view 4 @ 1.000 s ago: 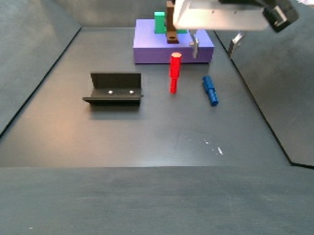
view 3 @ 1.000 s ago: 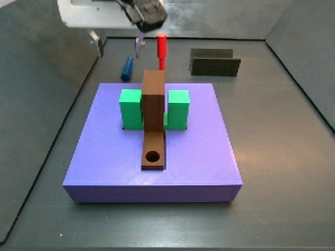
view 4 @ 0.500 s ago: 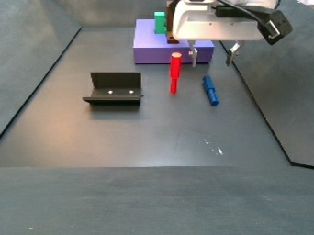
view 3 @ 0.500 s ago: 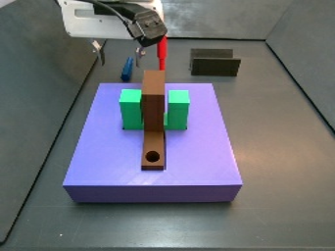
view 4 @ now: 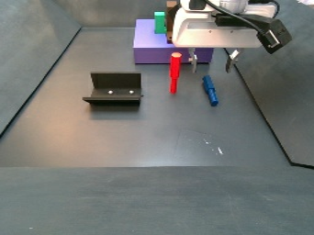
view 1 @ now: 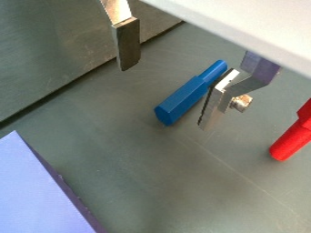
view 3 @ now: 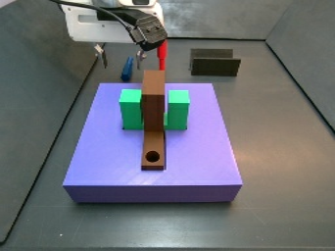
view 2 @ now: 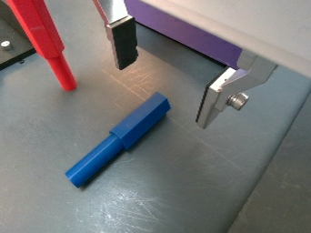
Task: Pick up the blue object. Move up. Place the blue object on the fixture. Regrasp the blue object. Move to above the board. Insert the blue object.
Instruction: Pick up the blue object.
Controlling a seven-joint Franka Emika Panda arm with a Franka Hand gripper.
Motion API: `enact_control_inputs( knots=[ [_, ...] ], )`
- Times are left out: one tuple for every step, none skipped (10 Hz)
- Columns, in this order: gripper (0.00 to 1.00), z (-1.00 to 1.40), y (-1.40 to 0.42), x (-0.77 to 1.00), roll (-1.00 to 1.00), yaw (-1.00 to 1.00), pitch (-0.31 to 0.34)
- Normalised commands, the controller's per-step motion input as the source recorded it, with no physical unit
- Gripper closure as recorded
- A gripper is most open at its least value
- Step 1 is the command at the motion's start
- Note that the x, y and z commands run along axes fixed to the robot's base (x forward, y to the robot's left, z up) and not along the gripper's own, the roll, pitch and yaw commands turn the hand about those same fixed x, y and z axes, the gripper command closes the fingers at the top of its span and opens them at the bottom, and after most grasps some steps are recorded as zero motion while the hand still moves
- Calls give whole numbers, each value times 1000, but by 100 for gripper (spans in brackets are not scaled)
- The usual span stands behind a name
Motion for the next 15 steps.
enact_control_inputs(
  knots=[
    [0, -37, 0, 71, 119, 0, -170],
    [0, -49, 0, 77, 126, 0, -196],
    [0, -166, 0, 20, 127, 0, -267],
    [0, -329, 0, 0, 149, 0, -331],
    [0, -391, 0, 0, 163, 0, -353],
    [0, -394, 0, 0, 169, 0, -347],
    [0, -260, 0, 31, 190, 0, -284],
    [0, -11, 0, 37, 204, 0, -180],
    [0, 23, 0, 0, 207, -3, -97],
    [0, 23, 17, 0, 200, 0, -87],
    [0, 0, 3, 0, 206, 0, -109],
    [0, -43, 17, 0, 226, 0, -124],
    [0, -71, 51, 0, 240, 0, -99],
    [0, -109, 80, 0, 204, 0, -57],
    [0, -134, 60, 0, 156, 0, -50]
  ],
)
